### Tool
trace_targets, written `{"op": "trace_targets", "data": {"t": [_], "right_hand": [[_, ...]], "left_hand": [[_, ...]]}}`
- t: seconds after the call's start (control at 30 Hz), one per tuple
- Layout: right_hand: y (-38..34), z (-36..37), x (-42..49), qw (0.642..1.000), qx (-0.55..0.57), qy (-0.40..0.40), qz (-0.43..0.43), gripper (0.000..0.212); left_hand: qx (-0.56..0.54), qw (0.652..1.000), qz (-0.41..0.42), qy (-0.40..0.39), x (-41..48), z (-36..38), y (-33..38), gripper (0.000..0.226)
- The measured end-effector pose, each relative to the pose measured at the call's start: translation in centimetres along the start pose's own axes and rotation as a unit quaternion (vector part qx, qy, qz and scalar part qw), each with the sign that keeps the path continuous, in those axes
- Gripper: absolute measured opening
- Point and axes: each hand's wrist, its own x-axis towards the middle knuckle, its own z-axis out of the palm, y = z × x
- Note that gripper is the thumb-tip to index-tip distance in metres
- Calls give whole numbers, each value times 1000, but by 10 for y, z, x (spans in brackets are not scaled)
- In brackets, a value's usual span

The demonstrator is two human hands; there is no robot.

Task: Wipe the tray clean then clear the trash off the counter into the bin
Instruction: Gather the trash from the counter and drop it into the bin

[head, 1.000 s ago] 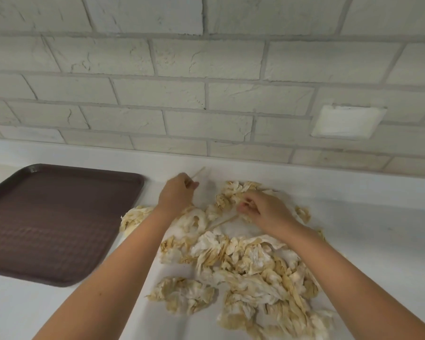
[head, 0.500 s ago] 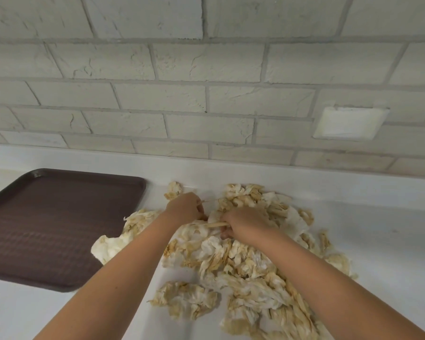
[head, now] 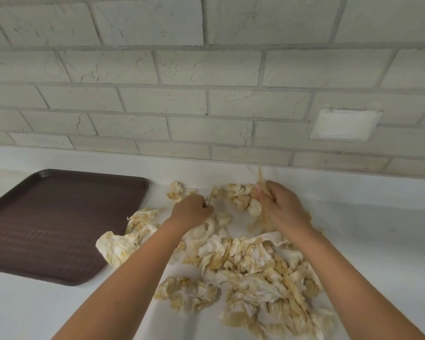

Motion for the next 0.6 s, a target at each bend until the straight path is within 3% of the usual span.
{"op": "trace_targets", "data": {"t": [0.1, 0.2, 0.3, 0.37, 0.47, 0.6], "right_hand": [[-9, -13, -7, 989, 114, 58, 71, 38], [-12, -18, -15, 960, 234, 54, 146, 45], [-14, -17, -27, 907, 357, 39, 218, 33], [-15, -15, -36, 881, 405, 31, 243, 27], [-14, -14, -50, 863, 431, 22, 262, 25], [-9, -20, -63, 887, 381, 32, 259, 26]], "left_hand": [[-73, 992, 4, 98, -10, -20, 7, 27], [-201, 965, 13, 170, -19, -38, 12, 27], [-245, 955, 45, 160, -33, -49, 18, 22], [-198, 967, 76, 141, -42, -50, 21, 21], [-87, 973, 123, 173, -55, -45, 22, 16], [-207, 950, 102, 208, -74, -44, 27, 19]]}}
